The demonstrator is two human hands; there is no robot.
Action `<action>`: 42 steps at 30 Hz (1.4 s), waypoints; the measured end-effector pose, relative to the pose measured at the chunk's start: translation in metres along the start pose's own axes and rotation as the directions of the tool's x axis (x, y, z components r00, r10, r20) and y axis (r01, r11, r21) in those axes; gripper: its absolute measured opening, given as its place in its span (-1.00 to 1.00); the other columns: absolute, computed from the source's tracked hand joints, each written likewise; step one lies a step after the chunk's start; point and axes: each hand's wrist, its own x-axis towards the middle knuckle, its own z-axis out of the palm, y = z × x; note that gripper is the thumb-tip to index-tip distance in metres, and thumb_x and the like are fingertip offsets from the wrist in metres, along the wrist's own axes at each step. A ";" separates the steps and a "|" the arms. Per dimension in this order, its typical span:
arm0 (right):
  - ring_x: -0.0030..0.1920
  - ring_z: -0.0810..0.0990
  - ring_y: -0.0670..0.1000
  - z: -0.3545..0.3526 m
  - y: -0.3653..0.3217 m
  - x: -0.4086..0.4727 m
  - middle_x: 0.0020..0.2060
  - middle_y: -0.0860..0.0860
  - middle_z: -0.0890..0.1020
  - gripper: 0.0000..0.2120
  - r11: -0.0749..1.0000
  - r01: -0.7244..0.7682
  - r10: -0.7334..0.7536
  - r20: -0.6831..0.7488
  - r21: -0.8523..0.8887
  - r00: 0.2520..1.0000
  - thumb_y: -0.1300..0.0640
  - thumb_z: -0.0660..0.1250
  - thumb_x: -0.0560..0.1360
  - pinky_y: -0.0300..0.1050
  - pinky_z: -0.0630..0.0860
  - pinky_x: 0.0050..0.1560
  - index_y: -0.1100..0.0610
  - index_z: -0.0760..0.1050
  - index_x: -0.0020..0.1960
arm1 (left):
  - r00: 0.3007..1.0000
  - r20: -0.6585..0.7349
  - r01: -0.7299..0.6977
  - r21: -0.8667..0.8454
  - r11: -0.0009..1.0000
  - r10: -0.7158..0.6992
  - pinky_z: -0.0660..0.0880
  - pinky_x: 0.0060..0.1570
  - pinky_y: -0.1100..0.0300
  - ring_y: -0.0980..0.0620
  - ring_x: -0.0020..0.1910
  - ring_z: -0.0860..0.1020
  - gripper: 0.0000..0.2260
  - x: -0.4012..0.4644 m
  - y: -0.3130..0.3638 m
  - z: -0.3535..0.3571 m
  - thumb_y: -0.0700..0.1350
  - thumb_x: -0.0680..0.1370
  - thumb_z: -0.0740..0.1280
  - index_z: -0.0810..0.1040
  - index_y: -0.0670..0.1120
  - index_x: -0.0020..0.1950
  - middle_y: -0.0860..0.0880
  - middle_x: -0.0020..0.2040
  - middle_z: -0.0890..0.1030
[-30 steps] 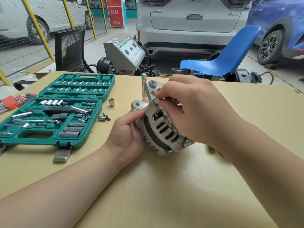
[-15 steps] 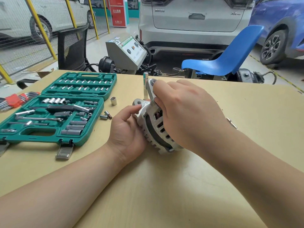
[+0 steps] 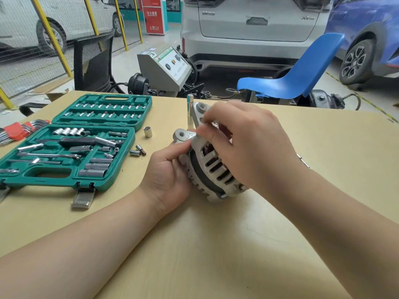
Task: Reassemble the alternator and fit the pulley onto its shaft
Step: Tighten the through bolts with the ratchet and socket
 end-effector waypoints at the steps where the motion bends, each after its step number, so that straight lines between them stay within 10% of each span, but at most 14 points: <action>1: -0.14 0.54 0.15 -0.002 0.003 0.000 -0.15 0.04 0.63 -0.80 1.000 0.015 -0.016 0.011 0.016 1.000 0.00 0.39 0.63 0.14 0.52 -0.12 0.15 0.64 0.05 | 1.000 -0.007 0.000 -0.001 1.000 0.000 0.52 0.39 -0.18 -0.27 0.37 0.63 -0.65 0.000 0.000 0.000 -0.10 0.56 0.32 0.70 -0.21 0.27 -0.25 0.28 0.68; 10: -0.13 0.49 0.20 -0.008 0.003 0.003 -0.18 0.06 0.58 -0.92 0.981 0.150 -0.133 0.140 -0.124 0.981 0.21 0.33 0.63 0.14 0.50 -0.18 0.17 0.45 -0.03 | 1.000 0.020 0.010 -0.039 0.999 -0.009 0.58 0.27 -0.12 -0.27 0.23 0.67 -0.66 0.000 0.002 0.000 -0.09 0.54 0.31 0.77 -0.21 0.14 -0.26 0.21 0.70; 15: -0.26 0.33 0.17 -0.009 -0.007 0.003 -0.32 -0.02 0.38 -0.64 0.956 0.167 -0.123 0.189 -0.239 0.974 0.35 0.37 0.52 -0.02 0.24 -0.32 0.05 0.20 -0.04 | 0.999 0.046 0.020 -0.049 0.999 -0.018 0.62 0.21 -0.11 -0.27 0.23 0.68 -0.65 0.000 0.001 -0.001 -0.07 0.57 0.27 0.78 -0.21 0.12 -0.26 0.21 0.70; 29: -0.15 0.40 0.10 -0.010 -0.006 0.003 -0.22 -0.03 0.48 -0.73 0.978 0.049 -0.020 0.143 -0.204 0.990 -0.10 0.14 0.73 0.00 0.38 -0.14 0.06 0.38 -0.03 | 0.997 0.081 0.007 -0.074 0.997 -0.001 0.66 0.14 -0.08 -0.22 0.14 0.71 -0.67 0.000 0.000 -0.002 -0.08 0.55 0.29 0.78 -0.18 0.12 -0.22 0.13 0.72; 42: -0.10 0.50 0.22 -0.016 0.008 0.008 -0.14 0.09 0.59 -0.90 0.968 0.222 -0.196 0.203 -0.113 0.959 0.20 0.28 0.65 0.15 0.50 -0.10 0.21 0.56 0.06 | 0.998 0.052 0.027 -0.065 0.998 -0.023 0.61 0.24 -0.11 -0.27 0.21 0.66 -0.65 -0.001 0.003 0.002 -0.10 0.53 0.28 0.76 -0.21 0.16 -0.26 0.21 0.69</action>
